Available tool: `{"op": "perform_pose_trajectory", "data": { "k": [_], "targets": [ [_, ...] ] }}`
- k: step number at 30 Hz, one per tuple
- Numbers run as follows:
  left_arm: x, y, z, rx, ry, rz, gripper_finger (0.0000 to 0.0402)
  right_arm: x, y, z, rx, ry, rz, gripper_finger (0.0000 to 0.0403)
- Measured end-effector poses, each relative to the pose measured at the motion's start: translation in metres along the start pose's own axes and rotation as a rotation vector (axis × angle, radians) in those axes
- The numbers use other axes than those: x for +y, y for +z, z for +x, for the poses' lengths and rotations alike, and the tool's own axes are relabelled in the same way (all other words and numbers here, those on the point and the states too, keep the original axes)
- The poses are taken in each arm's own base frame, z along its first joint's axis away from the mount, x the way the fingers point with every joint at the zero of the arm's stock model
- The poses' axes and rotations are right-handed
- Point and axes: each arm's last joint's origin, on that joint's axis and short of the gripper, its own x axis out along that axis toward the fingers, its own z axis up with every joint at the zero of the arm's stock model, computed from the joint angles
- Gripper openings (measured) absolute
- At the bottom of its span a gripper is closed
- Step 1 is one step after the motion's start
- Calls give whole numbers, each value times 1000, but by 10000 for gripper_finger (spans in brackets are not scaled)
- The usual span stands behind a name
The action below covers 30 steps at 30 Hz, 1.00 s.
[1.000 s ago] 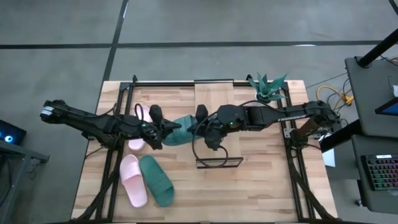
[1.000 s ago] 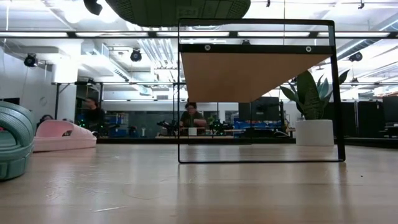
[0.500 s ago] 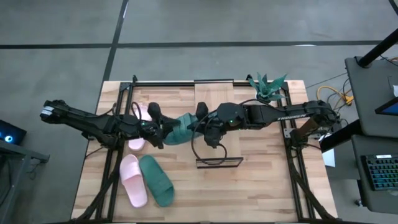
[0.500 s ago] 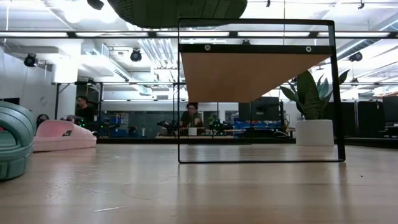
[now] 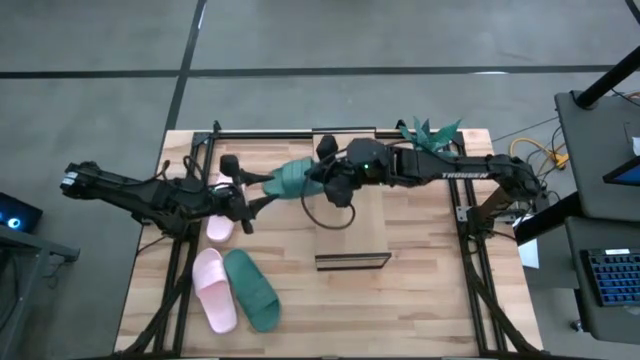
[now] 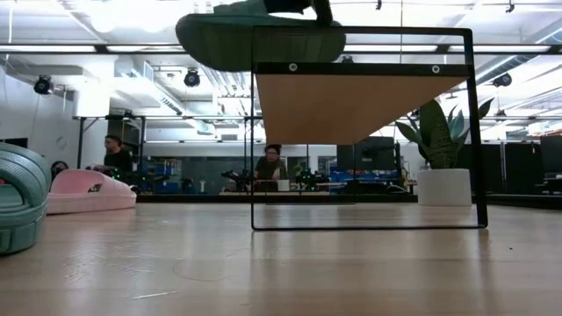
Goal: Pick and place slides into the shelf
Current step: Put the right green slipper on the shelf
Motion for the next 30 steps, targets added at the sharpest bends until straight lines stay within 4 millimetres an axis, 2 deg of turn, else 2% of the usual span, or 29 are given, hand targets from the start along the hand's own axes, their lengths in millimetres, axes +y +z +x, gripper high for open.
{"op": "perform_pose_trajectory", "data": {
  "k": [4,9,17,25,30],
  "targets": [
    [-2,-4,-1,13,-12,11,213,1,1,-2,22,0,-12,10],
    [-2,-9,-6,40,-35,-43,213,-4,-16,-8,89,17,-20,10],
    [0,-14,-14,62,-49,-101,213,-11,-53,-7,118,29,-9,9],
    [2,-18,-20,64,-48,-101,213,-4,-97,1,169,17,-20,8],
    [3,-19,-22,68,-51,-99,213,6,-117,2,197,42,4,8]
  ]
}}
